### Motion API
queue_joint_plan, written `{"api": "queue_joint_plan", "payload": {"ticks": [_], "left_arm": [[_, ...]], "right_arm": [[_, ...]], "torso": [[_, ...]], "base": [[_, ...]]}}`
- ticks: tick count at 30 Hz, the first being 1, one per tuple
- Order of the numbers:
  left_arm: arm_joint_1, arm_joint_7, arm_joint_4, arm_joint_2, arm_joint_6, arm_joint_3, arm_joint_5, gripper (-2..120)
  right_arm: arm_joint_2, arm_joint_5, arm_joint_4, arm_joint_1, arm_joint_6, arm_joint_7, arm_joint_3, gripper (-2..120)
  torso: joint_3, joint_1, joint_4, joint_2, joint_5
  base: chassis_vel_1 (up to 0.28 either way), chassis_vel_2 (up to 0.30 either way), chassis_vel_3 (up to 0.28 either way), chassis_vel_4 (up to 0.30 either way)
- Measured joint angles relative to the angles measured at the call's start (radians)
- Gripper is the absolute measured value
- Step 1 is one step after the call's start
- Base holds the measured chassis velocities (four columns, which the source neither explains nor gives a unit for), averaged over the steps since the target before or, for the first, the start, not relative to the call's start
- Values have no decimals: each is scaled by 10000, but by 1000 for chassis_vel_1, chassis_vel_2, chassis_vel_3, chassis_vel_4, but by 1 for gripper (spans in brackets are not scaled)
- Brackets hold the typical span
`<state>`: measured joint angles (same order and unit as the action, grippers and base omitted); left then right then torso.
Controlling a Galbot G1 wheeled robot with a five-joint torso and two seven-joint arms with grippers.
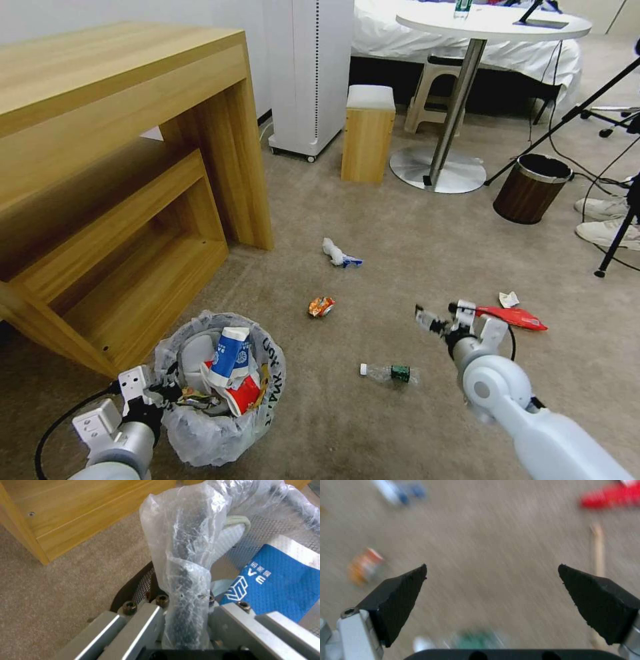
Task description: Pick up the trash bin and place the garbage on the floor into it.
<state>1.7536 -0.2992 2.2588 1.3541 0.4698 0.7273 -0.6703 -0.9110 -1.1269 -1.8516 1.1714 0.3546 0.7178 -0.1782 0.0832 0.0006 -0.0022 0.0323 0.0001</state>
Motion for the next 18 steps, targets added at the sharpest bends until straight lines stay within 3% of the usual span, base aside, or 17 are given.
{"api": "queue_joint_plan", "payload": {"ticks": [2, 4, 5, 6, 8, 13, 15, 18], "left_arm": [[-46, 5, -63, -2, -29, 2, 3, 1], [-123, 11, -110, 19, -43, 1, 3, 1], [-123, 11, -110, 19, -43, 1, 3, 1], [-149, 27, -126, 50, -63, -4, -1, 1], [-153, 49, -141, 110, -91, -12, 3, 1], [-164, 99, -215, 129, -187, -8, 37, 1], [-216, 105, -232, 125, -199, -10, 37, 1], [-256, 109, -246, 143, -214, -10, 35, 1]], "right_arm": [[220, 280, 84, 144, 614, 19, 138, 100], [809, 1955, 438, 121, 48, -1168, 593, 100], [809, 1955, 438, 121, 48, -1168, 593, 100], [1245, 3555, 819, -69, -887, -2166, 1000, 100], [1654, 5089, 1197, -336, -2057, -3086, 1373, 99], [2201, 6547, 1552, -565, -3248, -4140, 1675, 100], [2596, 8339, 2460, -993, -4921, -5216, 2190, 99], [2974, 8958, 2822, -1253, -5712, -5908, 2777, 97]], "torso": [[0, 0, 0, 0, 2], [0, 0, -3, 0, -3], [0, 0, -3, 0, -3], [0, 0, -4, 0, 2], [0, 0, -1, 0, -7], [0, 0, 0, 1, -3], [1, 0, 0, 0, 1], [1, 0, 0, 0, 2]], "base": [[0, 0, 0, 0], [0, 0, 0, 0], [0, 0, 0, 0], [0, 0, 0, 0], [0, 0, 0, 0], [0, 0, 0, 0], [0, 0, 0, 0], [0, 0, 0, 0]]}}
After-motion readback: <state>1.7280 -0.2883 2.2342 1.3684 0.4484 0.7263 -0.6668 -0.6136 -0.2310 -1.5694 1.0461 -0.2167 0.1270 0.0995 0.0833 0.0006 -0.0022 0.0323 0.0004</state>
